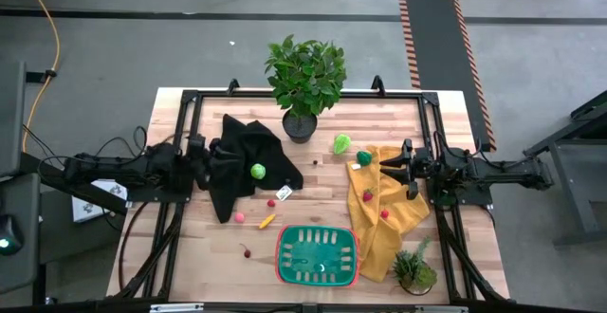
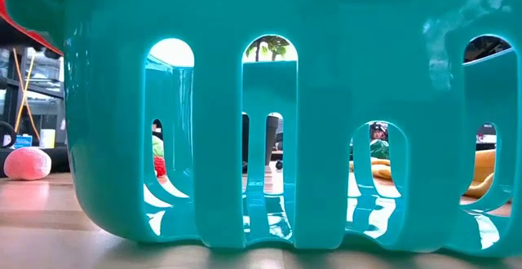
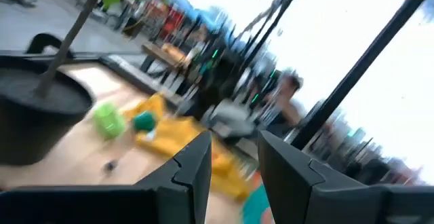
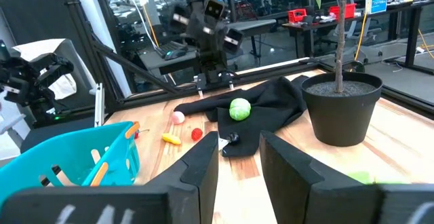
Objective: Pick and placing Produce into tupperware
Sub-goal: Put the red strawberry into the blue bin
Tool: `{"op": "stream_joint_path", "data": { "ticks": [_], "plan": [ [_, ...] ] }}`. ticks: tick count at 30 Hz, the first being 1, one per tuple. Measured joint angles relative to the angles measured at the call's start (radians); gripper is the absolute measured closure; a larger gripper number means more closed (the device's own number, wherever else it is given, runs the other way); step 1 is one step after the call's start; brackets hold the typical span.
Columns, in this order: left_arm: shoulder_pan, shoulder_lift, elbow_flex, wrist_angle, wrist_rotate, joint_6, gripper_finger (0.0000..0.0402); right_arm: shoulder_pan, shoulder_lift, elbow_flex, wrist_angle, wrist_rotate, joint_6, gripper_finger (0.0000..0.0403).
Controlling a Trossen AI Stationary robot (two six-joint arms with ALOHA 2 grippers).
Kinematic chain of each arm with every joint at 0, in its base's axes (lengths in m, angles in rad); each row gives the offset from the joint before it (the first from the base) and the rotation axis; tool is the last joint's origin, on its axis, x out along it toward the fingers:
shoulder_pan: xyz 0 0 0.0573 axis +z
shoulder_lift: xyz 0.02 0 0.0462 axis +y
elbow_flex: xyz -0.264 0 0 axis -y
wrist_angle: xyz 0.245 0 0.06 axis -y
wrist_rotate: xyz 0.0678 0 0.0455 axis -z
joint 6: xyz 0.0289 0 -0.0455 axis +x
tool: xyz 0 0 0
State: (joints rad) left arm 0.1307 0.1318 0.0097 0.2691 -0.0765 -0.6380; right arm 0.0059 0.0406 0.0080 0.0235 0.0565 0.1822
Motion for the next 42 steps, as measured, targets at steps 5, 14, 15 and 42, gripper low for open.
{"op": "stream_joint_path", "data": {
  "ticks": [5,14,15,42],
  "plan": [
    [0.000,0.000,0.000,0.128,-0.015,-0.146,0.0291,0.000,0.000,0.000,0.000,0.000,0.000,0.0304],
    [0.000,0.002,0.000,0.157,-0.055,-0.351,0.0291,0.000,0.000,0.000,0.000,0.000,0.000,0.0304],
    [0.000,0.002,0.000,0.154,-0.064,-0.356,0.0291,0.000,0.000,0.000,0.000,0.000,0.000,0.0304],
    [0.000,0.002,0.000,0.513,-0.005,-0.522,0.0291,0.000,0.000,0.000,0.000,0.005,-0.029,0.0304]
  ]
}}
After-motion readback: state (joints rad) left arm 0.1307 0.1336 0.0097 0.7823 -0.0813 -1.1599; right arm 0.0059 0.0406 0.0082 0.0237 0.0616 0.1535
